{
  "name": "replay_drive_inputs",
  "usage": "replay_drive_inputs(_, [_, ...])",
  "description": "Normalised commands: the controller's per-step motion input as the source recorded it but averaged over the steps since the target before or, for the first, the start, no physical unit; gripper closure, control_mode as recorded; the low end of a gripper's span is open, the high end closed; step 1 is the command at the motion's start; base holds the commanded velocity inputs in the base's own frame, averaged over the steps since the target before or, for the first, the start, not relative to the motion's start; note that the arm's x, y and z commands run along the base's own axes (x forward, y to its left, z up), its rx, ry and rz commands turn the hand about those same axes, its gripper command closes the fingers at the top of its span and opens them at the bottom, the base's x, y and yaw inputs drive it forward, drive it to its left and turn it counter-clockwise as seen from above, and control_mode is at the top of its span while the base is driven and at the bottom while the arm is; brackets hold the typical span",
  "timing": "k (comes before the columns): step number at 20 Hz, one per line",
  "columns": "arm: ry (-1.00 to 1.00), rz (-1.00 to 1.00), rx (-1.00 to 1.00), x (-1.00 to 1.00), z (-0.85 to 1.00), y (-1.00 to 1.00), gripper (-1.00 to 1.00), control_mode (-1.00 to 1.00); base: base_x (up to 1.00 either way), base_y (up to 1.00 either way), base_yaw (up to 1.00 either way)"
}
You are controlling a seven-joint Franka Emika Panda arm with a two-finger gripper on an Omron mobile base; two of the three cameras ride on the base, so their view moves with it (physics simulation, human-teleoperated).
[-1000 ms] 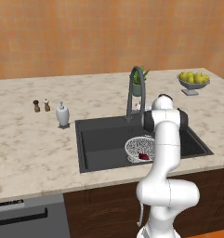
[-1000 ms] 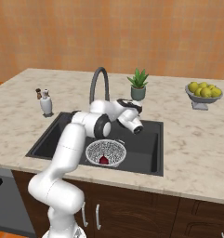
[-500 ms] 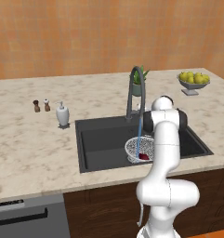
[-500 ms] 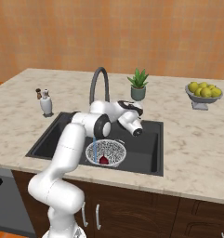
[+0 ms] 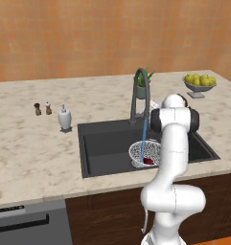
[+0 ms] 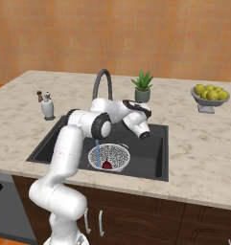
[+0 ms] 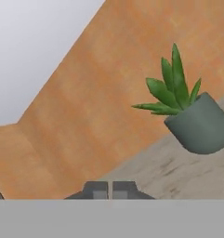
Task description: Put the colander in the sink, put the pear in the colander, and turn on the sink faucet and pour water over the colander.
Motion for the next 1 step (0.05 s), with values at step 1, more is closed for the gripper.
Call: replay_drive_inputs(1, [-0.05, 0.0, 0.1, -0.61, 0.99, -0.56, 1.0, -1.0, 0.0, 0.0, 0.0])
